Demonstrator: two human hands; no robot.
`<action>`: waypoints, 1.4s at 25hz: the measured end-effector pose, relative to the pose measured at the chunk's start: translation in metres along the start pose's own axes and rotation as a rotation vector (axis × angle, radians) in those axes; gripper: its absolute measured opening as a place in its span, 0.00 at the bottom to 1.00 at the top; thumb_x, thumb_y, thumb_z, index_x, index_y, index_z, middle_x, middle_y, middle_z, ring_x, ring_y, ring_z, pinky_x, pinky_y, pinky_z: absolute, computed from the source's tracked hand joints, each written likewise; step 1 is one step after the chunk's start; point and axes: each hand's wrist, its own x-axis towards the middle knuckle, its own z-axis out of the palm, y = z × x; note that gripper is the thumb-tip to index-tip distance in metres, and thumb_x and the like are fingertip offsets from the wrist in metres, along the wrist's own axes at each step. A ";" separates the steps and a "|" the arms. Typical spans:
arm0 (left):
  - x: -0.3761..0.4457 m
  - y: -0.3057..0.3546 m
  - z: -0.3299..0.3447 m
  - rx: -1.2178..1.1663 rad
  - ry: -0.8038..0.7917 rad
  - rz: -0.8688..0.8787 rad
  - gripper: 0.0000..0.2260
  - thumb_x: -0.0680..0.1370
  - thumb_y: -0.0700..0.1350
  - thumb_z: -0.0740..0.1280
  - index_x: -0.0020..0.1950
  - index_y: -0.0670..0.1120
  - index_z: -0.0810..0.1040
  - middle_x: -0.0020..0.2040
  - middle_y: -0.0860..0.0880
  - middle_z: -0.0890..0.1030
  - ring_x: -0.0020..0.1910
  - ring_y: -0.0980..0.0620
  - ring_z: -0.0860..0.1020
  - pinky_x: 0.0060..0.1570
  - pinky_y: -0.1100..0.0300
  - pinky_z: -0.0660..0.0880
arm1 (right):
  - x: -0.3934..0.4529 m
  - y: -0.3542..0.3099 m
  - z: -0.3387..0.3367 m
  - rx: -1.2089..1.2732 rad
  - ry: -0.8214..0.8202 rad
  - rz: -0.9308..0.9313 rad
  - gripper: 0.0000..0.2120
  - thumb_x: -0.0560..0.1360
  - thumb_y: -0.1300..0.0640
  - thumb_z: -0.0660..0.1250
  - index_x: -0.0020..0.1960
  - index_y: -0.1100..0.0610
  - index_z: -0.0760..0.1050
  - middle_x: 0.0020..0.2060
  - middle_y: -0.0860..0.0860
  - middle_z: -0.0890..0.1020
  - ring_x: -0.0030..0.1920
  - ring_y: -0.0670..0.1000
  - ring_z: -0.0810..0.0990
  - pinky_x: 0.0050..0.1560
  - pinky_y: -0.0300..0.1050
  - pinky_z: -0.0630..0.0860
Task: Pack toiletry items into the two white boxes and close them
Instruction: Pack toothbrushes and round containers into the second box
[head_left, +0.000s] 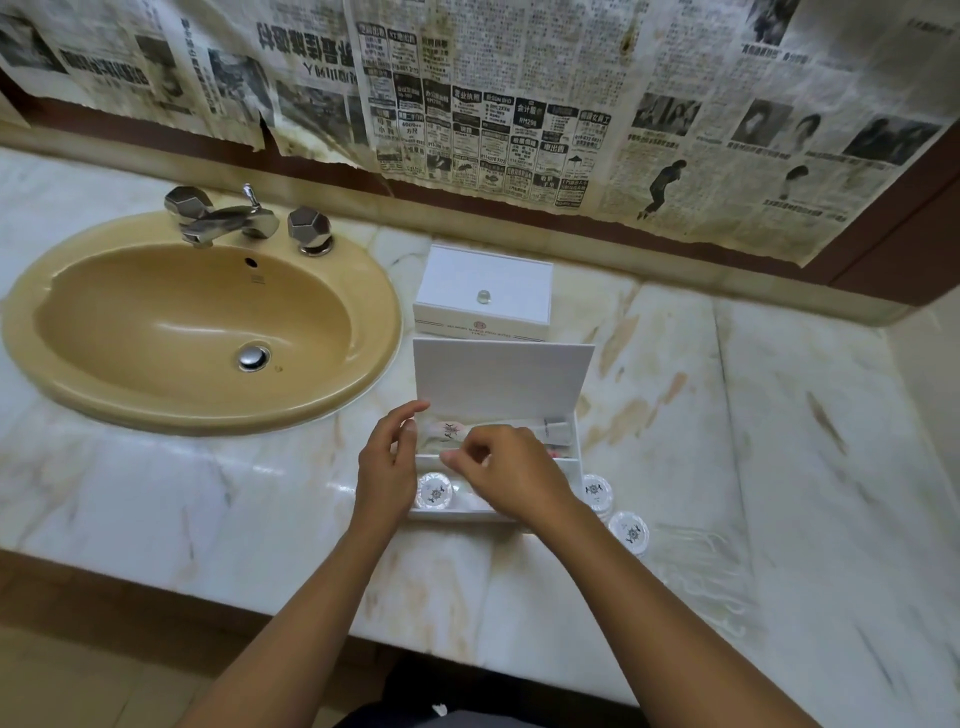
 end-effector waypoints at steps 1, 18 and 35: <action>0.000 0.000 0.000 0.008 -0.002 0.003 0.14 0.83 0.39 0.57 0.61 0.51 0.79 0.60 0.56 0.79 0.59 0.59 0.75 0.52 0.76 0.68 | -0.003 0.006 -0.008 0.081 0.048 0.020 0.15 0.74 0.43 0.67 0.39 0.54 0.79 0.36 0.48 0.83 0.39 0.48 0.79 0.41 0.44 0.74; 0.001 -0.006 0.002 0.063 0.041 0.050 0.12 0.83 0.39 0.58 0.58 0.53 0.77 0.58 0.52 0.79 0.55 0.60 0.76 0.53 0.74 0.69 | -0.038 0.122 -0.044 -0.176 -0.013 0.317 0.25 0.72 0.53 0.69 0.68 0.48 0.68 0.62 0.52 0.72 0.63 0.54 0.72 0.62 0.49 0.70; -0.001 -0.002 0.002 0.035 0.039 0.042 0.12 0.83 0.40 0.58 0.57 0.54 0.77 0.57 0.55 0.79 0.53 0.65 0.75 0.53 0.75 0.69 | -0.032 0.106 -0.057 -0.212 0.202 0.298 0.20 0.72 0.50 0.68 0.63 0.51 0.72 0.56 0.51 0.77 0.54 0.55 0.77 0.52 0.47 0.74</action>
